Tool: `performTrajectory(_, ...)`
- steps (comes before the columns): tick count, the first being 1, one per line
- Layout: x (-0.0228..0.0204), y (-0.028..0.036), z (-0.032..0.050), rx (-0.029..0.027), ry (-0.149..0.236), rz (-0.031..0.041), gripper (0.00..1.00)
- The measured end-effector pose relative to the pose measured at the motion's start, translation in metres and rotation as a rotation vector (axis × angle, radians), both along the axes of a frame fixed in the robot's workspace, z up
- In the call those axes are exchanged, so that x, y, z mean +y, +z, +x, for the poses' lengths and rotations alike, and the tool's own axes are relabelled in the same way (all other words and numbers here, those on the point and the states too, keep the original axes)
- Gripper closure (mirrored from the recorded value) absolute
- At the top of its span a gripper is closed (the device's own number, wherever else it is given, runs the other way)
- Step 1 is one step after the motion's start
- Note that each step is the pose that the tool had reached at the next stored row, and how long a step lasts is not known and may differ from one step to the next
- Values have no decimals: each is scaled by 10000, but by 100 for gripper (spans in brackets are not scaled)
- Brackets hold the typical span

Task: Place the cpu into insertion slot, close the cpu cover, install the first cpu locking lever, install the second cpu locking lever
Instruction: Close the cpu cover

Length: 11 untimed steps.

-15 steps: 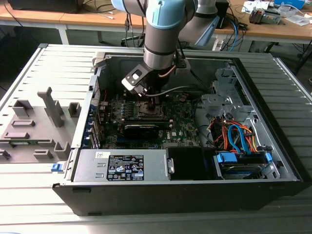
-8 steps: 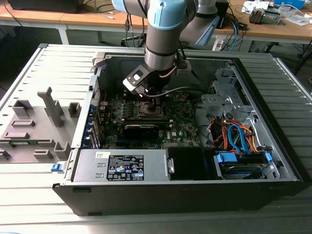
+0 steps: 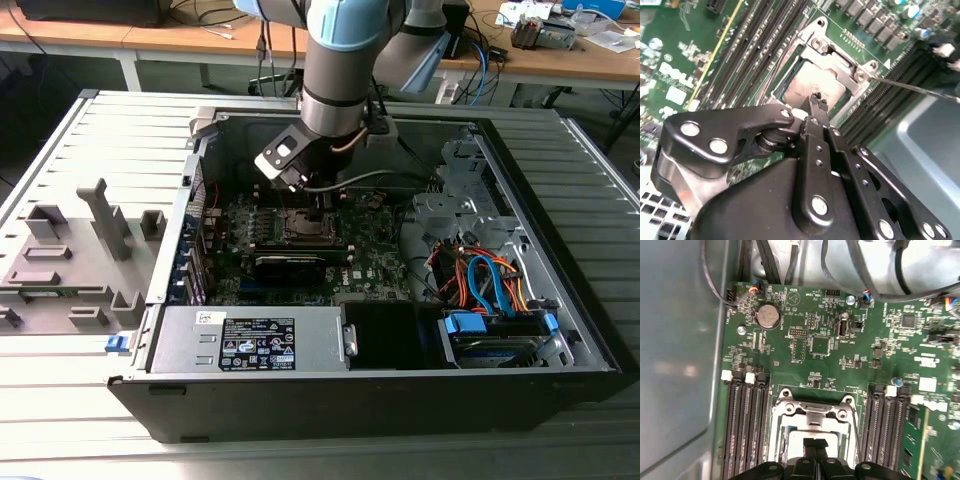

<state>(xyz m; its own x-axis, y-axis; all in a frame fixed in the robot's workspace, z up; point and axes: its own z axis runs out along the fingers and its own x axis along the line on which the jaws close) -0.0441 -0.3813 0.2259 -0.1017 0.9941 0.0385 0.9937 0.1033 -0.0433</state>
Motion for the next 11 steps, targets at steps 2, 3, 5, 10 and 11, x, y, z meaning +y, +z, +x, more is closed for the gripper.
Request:
performTrajectory(2, 0, 102, 0, 2, 1, -1, 89)
performTrajectory(3, 0, 131, 0, 3, 0, 0, 89)
performTrajectory(5, 0, 176, 1, 4, 0, 0, 89)
performTrajectory(10, 0, 293, 2, 9, 1, 0, 89)
performTrajectory(11, 0, 312, 2, 10, 0, 0, 89)
